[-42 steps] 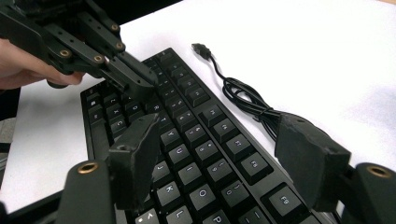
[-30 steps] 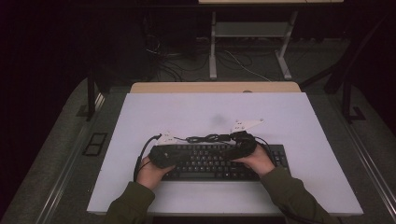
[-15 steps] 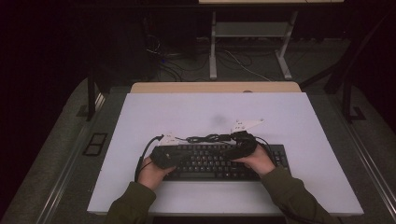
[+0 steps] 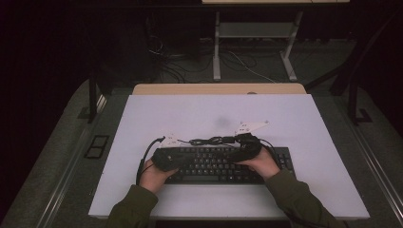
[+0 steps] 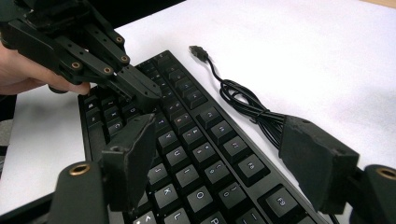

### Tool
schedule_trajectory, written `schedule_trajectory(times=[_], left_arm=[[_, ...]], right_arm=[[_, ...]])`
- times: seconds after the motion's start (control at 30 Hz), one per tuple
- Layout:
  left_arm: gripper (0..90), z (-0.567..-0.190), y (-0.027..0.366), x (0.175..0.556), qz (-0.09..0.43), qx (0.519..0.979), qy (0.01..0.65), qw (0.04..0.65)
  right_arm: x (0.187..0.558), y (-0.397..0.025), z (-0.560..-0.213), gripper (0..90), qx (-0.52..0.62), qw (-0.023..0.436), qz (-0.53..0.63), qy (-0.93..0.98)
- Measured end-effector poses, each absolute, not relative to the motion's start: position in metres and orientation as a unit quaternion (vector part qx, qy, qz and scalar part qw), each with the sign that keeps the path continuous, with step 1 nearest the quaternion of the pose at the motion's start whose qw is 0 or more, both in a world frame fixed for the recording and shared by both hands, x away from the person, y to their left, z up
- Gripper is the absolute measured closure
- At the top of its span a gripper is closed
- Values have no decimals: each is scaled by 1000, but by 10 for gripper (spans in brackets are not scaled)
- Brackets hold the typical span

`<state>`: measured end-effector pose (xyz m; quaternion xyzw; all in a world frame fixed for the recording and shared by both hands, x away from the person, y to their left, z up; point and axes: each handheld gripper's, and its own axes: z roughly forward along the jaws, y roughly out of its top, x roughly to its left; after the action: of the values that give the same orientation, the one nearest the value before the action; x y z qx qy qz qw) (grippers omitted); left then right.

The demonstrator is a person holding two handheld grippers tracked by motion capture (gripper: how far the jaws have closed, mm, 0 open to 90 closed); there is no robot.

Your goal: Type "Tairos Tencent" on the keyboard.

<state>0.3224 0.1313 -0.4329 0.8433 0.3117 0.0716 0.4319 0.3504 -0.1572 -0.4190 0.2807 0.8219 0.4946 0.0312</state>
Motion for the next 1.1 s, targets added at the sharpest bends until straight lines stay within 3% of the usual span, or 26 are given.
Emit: schedule_trajectory(times=[0.17,0.43,1.1], left_arm=[[891,-430,134,322,72,839,311,440],[815,-426,140,318,77,835,310,448],[472,-422,155,305,89,825,317,460]], right_arm=[[350,-157,-419,271,281,31,495,822],[351,-157,-420,271,281,31,493,823],[350,-157,-422,278,282,29,493,822]])
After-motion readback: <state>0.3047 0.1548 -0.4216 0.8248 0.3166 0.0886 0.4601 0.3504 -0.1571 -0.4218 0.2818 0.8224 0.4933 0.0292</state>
